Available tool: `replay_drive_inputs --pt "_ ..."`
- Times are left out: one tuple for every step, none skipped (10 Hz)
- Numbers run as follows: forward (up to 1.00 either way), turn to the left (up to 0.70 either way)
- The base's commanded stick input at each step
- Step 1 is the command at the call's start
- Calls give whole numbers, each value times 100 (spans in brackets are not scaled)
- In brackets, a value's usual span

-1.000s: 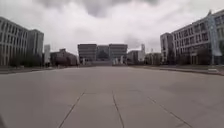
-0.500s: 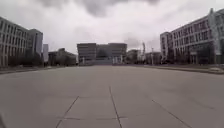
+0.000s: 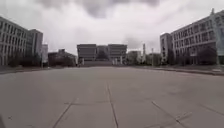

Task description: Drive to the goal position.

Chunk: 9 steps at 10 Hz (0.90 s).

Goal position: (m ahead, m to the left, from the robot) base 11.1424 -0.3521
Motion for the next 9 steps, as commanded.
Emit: replay_drive_inputs --pt "60 1" --pt "60 1" --pt "60 1" --pt "60 1" --pt "60 1" --pt "60 1" --pt "60 1" --pt "60 1" --pt "60 1"
